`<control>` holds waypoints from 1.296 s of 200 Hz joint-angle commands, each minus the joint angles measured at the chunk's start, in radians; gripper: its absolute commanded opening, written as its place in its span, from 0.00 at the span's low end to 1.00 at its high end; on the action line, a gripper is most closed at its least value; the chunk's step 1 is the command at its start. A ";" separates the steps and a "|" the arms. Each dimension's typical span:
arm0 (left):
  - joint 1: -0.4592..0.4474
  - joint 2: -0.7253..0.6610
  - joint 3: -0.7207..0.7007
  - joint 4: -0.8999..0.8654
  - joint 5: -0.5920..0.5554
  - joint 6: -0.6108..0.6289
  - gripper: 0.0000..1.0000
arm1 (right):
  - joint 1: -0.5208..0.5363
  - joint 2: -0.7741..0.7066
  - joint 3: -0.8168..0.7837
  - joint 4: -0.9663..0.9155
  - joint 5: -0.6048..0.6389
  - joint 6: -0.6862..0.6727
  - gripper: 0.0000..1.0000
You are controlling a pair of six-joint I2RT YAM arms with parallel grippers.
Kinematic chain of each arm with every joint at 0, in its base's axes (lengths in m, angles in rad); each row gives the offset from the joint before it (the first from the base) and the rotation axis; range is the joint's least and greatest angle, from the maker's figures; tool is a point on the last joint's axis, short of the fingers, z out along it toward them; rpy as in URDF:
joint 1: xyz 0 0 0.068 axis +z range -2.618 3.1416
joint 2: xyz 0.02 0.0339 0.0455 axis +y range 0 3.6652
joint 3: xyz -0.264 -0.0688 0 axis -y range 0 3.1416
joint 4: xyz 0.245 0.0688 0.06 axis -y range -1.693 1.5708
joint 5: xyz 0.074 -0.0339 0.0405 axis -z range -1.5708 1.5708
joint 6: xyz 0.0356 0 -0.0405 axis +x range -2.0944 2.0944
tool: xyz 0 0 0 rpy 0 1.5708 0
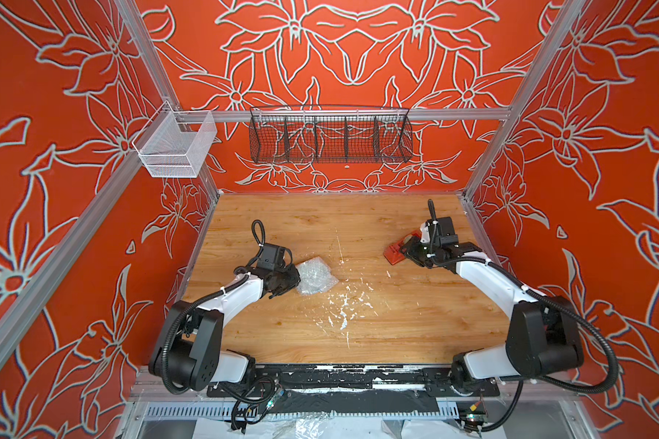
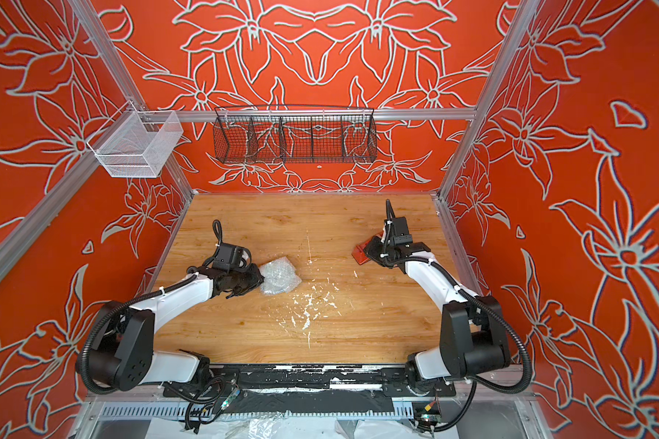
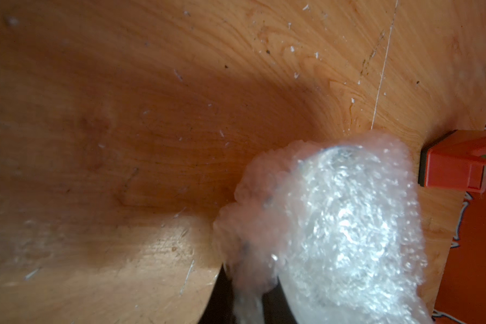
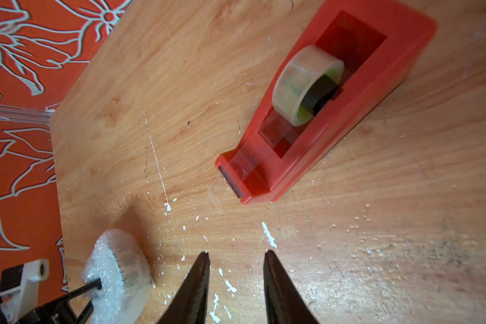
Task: Wrap bowls in bubble wrap
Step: Tear off the tape using the Tape Cutter.
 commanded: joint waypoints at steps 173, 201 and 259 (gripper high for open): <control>0.006 -0.069 -0.031 -0.071 -0.022 -0.007 0.00 | -0.048 0.240 0.004 0.319 -0.103 0.180 0.34; 0.007 -0.063 -0.024 -0.074 -0.015 0.002 0.00 | -0.055 0.234 -0.072 0.469 -0.117 0.250 0.33; 0.006 -0.060 -0.018 -0.075 -0.009 0.017 0.00 | -0.057 0.238 -0.107 0.521 -0.105 0.301 0.31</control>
